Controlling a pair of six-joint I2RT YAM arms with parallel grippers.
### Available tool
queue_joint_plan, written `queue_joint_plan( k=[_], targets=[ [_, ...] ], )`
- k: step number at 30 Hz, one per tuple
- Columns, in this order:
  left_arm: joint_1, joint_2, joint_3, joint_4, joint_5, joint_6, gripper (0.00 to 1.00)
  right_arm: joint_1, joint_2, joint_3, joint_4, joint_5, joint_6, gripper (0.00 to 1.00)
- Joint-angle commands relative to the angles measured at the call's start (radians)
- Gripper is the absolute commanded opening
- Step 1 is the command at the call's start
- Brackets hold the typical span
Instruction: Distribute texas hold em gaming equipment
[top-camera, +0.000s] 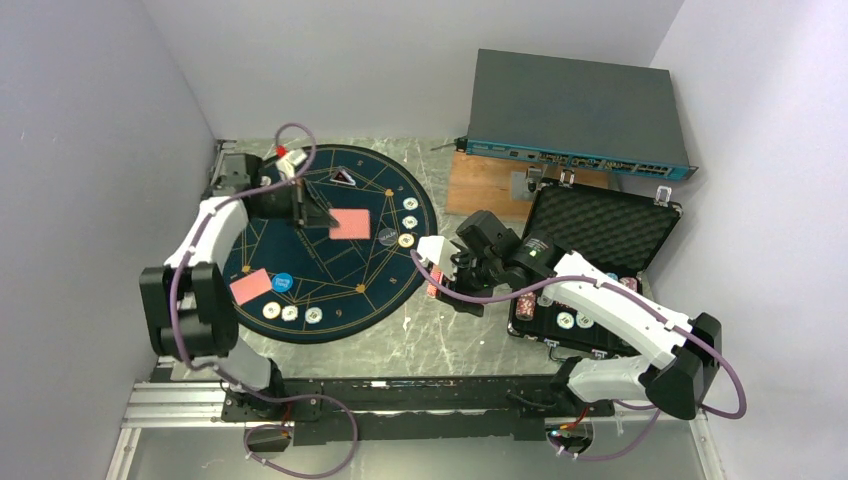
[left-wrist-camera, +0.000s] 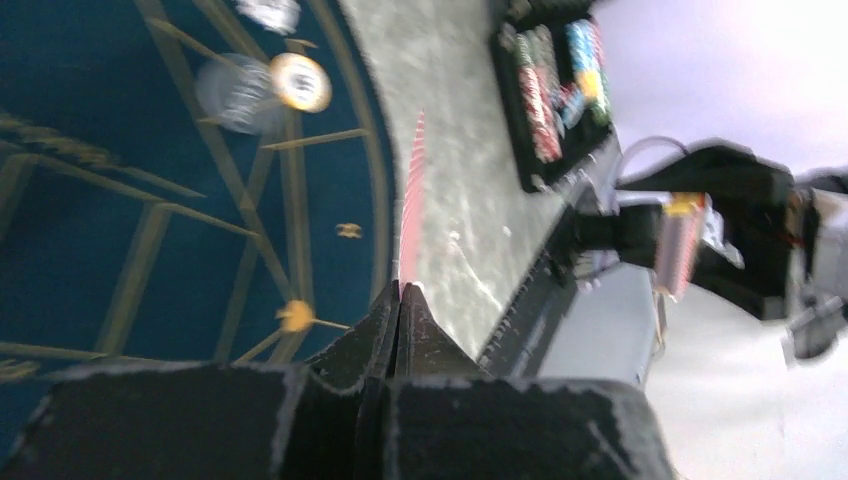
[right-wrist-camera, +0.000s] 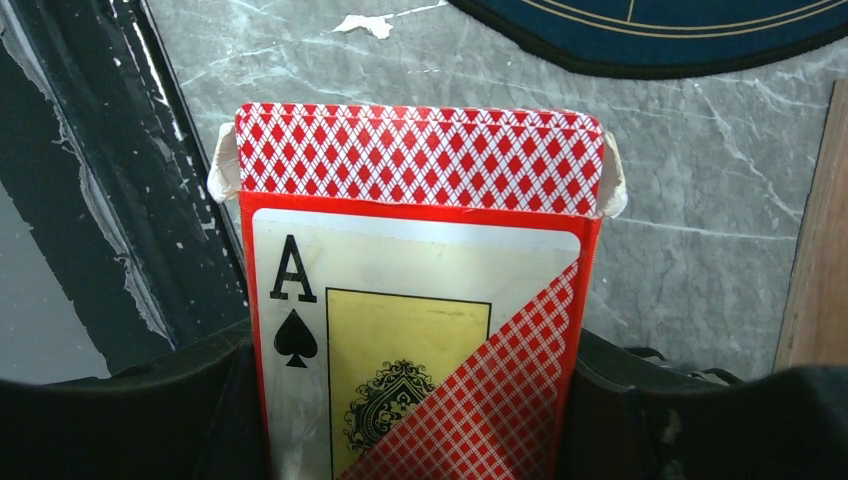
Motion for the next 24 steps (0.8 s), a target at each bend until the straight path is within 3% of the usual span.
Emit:
queue_joint_plan(
  k=[1, 10, 18, 24],
  targets=[
    [0.16, 0.148, 0.183, -0.268, -0.131, 0.29, 0.0, -0.001, -0.036, 0.008, 0.049, 0.002, 0.003, 0.0],
    [0.345, 0.468, 0.574, -0.426, -0.413, 0.503, 0.0, -0.001, -0.034, 0.009, 0.049, 0.012, -0.005, 0.0],
    [0.413, 0.638, 0.777, -0.486, -0.582, 0.611, 0.0, -0.003, -0.043, -0.009, 0.052, 0.01, -0.005, 0.0],
    [0.44, 0.692, 0.812, -0.427, -0.696, 0.633, 0.0, -0.004, -0.043, -0.014, 0.048, 0.009, -0.004, 0.0]
  ],
)
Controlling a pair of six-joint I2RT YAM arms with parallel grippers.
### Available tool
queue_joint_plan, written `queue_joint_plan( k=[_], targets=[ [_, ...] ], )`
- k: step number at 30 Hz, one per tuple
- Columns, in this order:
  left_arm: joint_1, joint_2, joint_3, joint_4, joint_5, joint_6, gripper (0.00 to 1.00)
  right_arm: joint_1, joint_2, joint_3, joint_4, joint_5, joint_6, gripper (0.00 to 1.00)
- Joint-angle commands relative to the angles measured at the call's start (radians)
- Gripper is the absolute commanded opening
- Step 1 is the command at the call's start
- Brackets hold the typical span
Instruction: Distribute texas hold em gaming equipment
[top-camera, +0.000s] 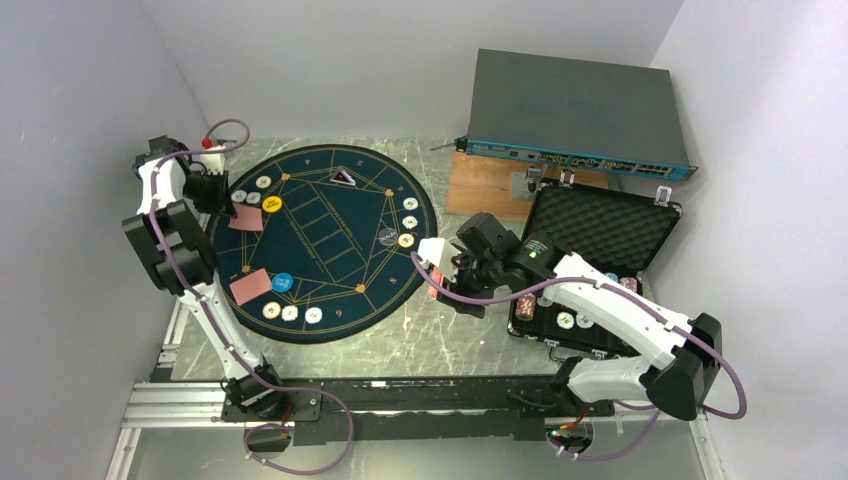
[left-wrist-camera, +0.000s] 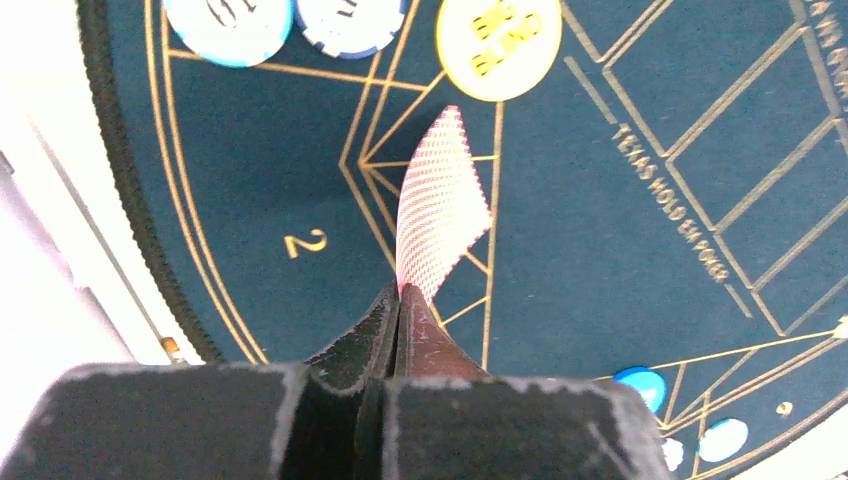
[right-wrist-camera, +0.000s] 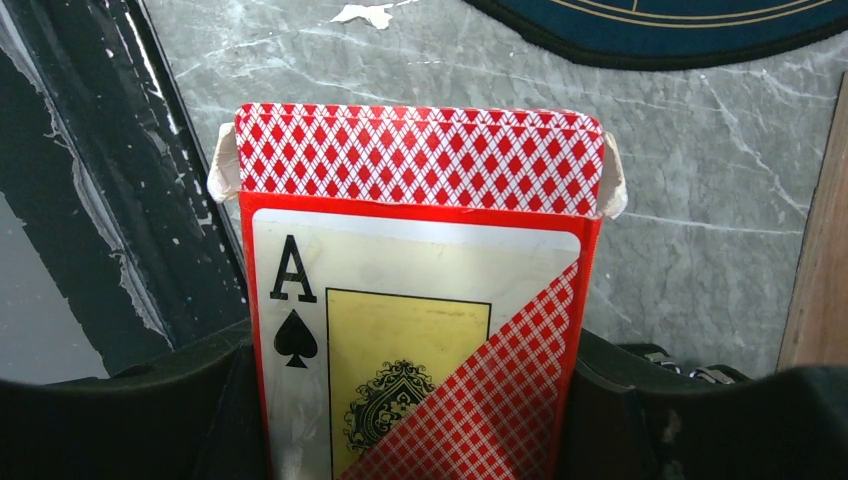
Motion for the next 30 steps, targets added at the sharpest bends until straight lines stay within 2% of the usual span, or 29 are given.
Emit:
queue_joint_plan(
  k=[1, 8, 11, 13, 14, 17, 18, 21, 23, 25, 28, 30],
  targets=[
    [0.014, 0.037, 0.046, 0.017, -0.123, 0.055, 0.0, -0.003, -0.04, 0.004, 0.044, 0.001, -0.002, 0.0],
    [0.01, 0.107, 0.094, 0.099, -0.219, 0.051, 0.0, -0.003, -0.03, 0.009, 0.042, -0.002, 0.002, 0.0],
    [0.009, 0.123, 0.108, 0.14, -0.237, 0.049, 0.09, -0.004, -0.027, 0.013, 0.036, -0.004, 0.0, 0.0],
    [0.007, 0.129, 0.116, 0.157, -0.238, 0.052, 0.21, -0.004, -0.029, 0.009, 0.038, -0.001, 0.0, 0.0],
    [0.005, 0.133, 0.123, 0.158, -0.238, 0.055, 0.31, -0.004, -0.028, 0.008, 0.037, 0.0, 0.0, 0.0],
    [0.003, 0.12, 0.144, 0.152, -0.247, 0.056, 0.72, -0.004, -0.027, 0.011, 0.039, -0.001, -0.001, 0.0],
    [0.003, 0.102, 0.139, 0.155, -0.252, 0.057, 0.8, -0.004, -0.027, 0.014, 0.039, -0.001, -0.002, 0.0],
    [0.004, 0.011, 0.12, 0.164, -0.238, 0.048, 0.86, -0.004, -0.026, 0.016, 0.046, 0.001, -0.003, 0.0],
    [0.004, -0.092, 0.075, 0.18, -0.181, 0.018, 0.93, -0.004, -0.029, 0.015, 0.051, -0.003, -0.001, 0.0],
    [-0.002, -0.192, 0.028, 0.151, -0.003, -0.014, 0.97, -0.004, -0.032, 0.014, 0.056, -0.007, 0.001, 0.0],
    [-0.057, -0.345, -0.101, 0.085, 0.263, -0.065, 0.97, -0.004, -0.033, 0.019, 0.067, -0.013, 0.004, 0.0],
    [-0.145, -0.45, -0.276, 0.082, 0.412, -0.124, 0.96, -0.004, -0.031, 0.027, 0.073, -0.024, 0.005, 0.0]
  ],
)
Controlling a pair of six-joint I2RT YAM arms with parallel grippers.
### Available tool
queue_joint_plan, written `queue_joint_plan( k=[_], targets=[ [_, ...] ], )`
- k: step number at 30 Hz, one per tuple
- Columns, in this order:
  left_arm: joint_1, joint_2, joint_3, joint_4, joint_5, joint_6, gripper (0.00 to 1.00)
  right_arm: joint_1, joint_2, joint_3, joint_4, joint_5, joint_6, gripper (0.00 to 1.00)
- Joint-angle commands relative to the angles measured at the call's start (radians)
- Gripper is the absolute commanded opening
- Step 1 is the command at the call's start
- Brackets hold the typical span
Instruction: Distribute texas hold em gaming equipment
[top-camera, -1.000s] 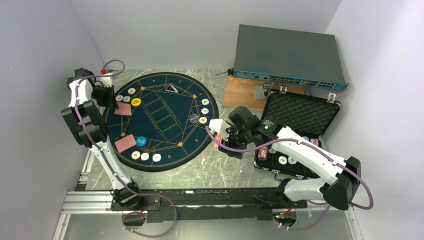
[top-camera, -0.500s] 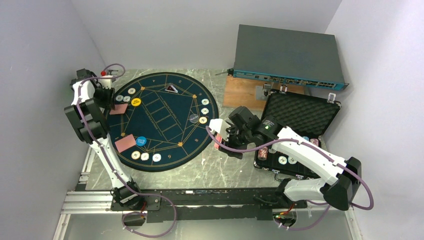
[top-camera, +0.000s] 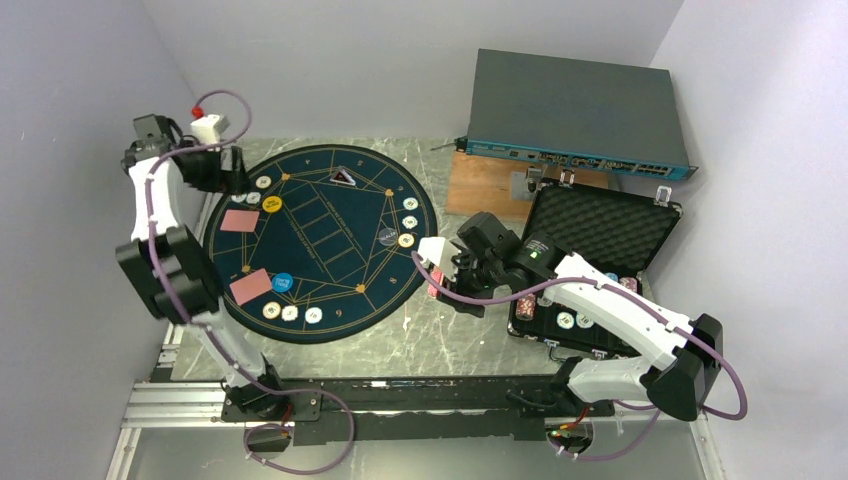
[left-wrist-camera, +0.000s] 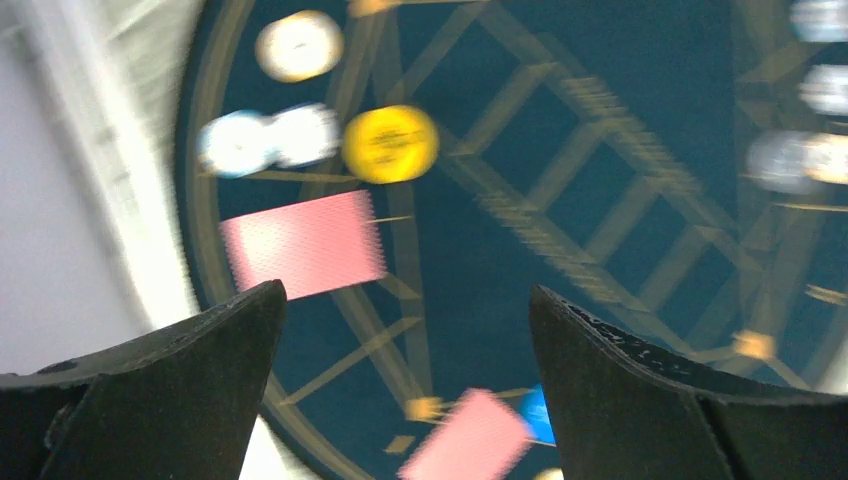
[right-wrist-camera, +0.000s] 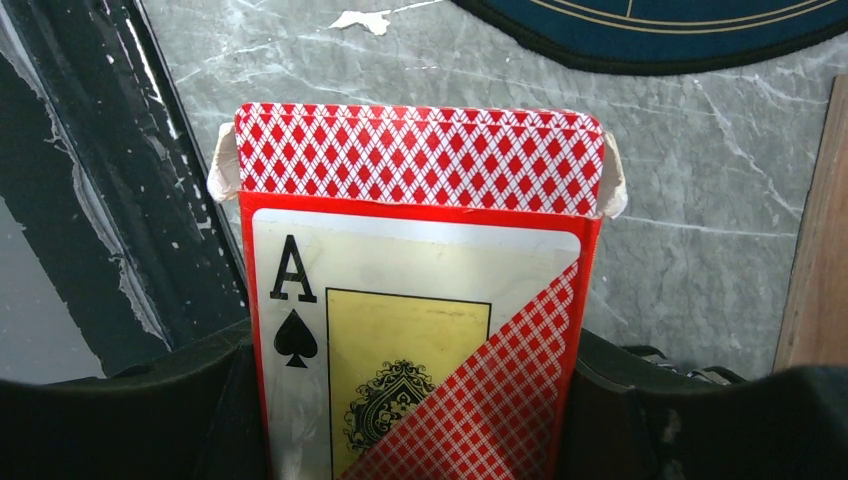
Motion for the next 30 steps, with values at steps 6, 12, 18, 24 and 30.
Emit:
queue_joint_plan(
  k=[6, 12, 18, 24, 30],
  targets=[
    [-0.542, -0.543, -0.773, 0.579, 0.635, -0.788, 0.95, -0.002, -0.023, 0.022, 0.101, -0.034, 0.015, 0.0],
    [-0.841, -0.6, -0.914, 0.96, 0.626, -1.092, 0.96, -0.002, -0.019, 0.03, 0.085, -0.038, 0.004, 0.0],
    [-0.901, -0.58, -0.906, 0.969, 0.654, -1.106, 0.96, 0.0, -0.007, 0.045, 0.079, -0.033, 0.0, 0.0],
    [-0.958, -0.553, -0.861, 0.919, 0.639, -1.069, 0.96, 0.0, 0.01, 0.065, 0.063, -0.041, -0.004, 0.0],
    [-0.993, -0.523, -0.827, 0.816, 0.592, -1.001, 0.89, 0.001, 0.016, 0.077, 0.062, -0.047, 0.001, 0.0]
  ],
)
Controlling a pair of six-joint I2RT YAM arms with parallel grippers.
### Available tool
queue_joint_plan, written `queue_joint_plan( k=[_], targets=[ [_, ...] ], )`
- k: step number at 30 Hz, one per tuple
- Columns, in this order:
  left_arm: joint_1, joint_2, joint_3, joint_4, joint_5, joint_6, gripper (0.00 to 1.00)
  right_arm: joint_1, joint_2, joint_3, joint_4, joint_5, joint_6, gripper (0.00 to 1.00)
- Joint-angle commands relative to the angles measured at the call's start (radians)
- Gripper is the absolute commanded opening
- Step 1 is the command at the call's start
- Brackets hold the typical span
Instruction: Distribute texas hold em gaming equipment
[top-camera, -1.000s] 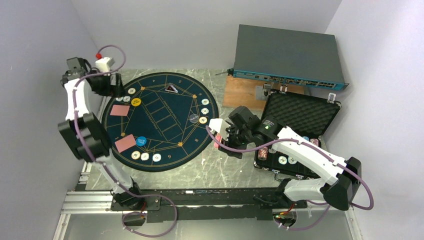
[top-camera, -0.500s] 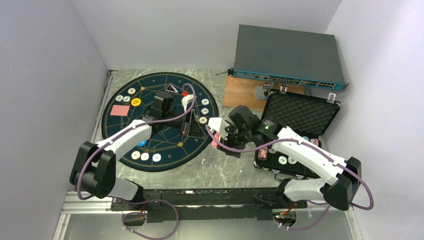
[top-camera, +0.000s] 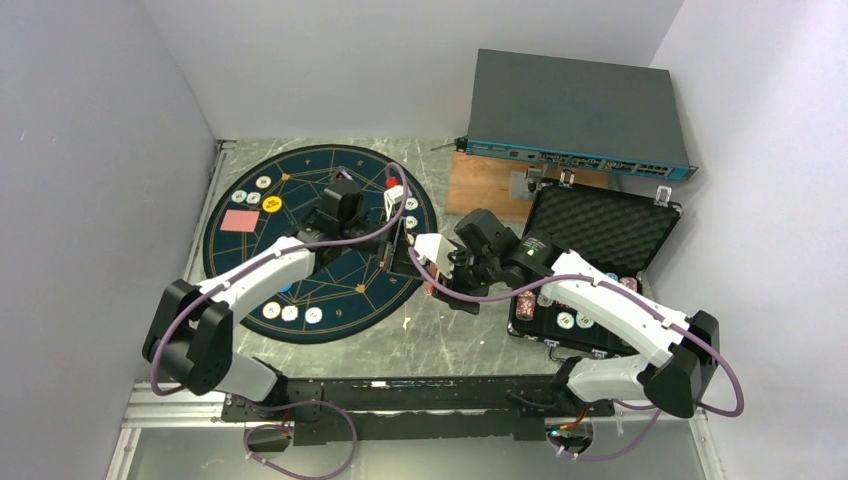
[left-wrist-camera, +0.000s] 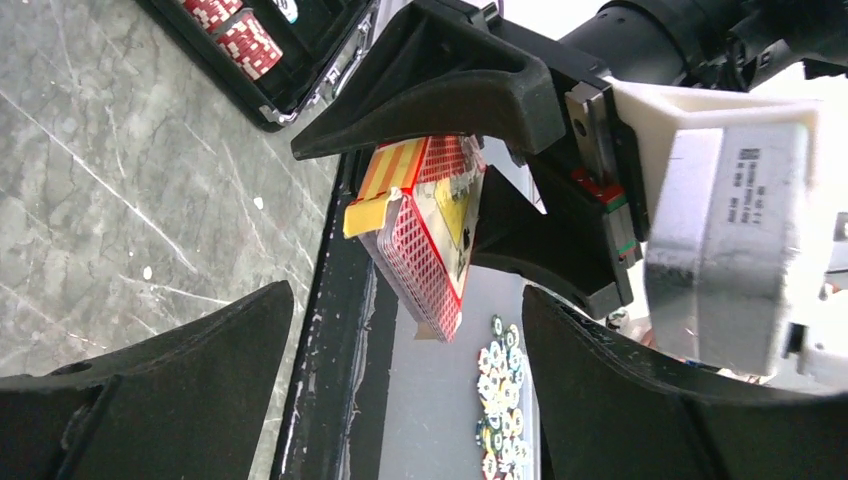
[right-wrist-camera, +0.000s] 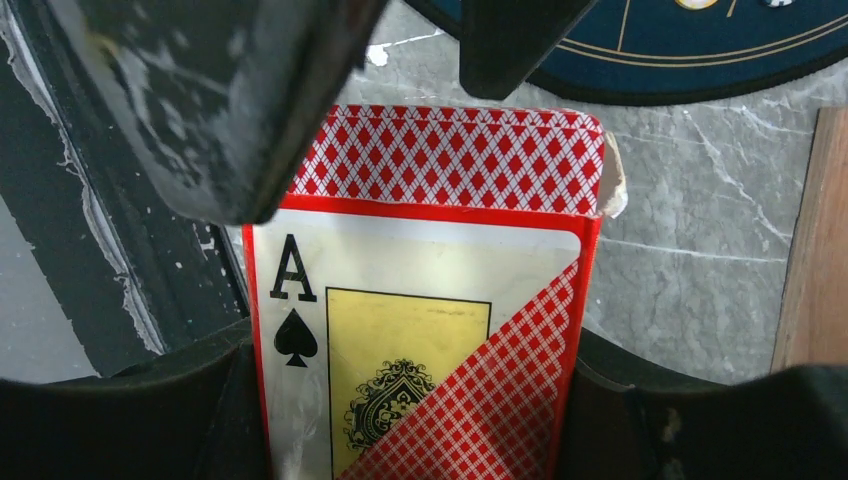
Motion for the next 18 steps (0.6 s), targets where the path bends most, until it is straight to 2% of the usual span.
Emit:
queue_joint_plan(
  k=[1, 12, 16, 18],
  targets=[
    [-0.015, 0.025, 0.047, -0.074, -0.025, 0.064, 0.88, 0.001, -0.006, 0.062, 0.029, -0.024, 0.002, 0.0],
    [0.014, 0.058, 0.064, -0.218, -0.075, 0.151, 0.59, 0.001, -0.018, 0.075, 0.007, -0.026, 0.004, 0.0],
    [0.066, 0.017, 0.023, -0.165, -0.05, 0.123, 0.55, 0.001, -0.031, 0.05, 0.004, -0.009, 0.002, 0.0],
    [0.084, -0.005, 0.007, -0.129, -0.029, 0.113, 0.57, 0.001, -0.034, 0.043, 0.004, -0.004, 0.004, 0.0]
  ],
)
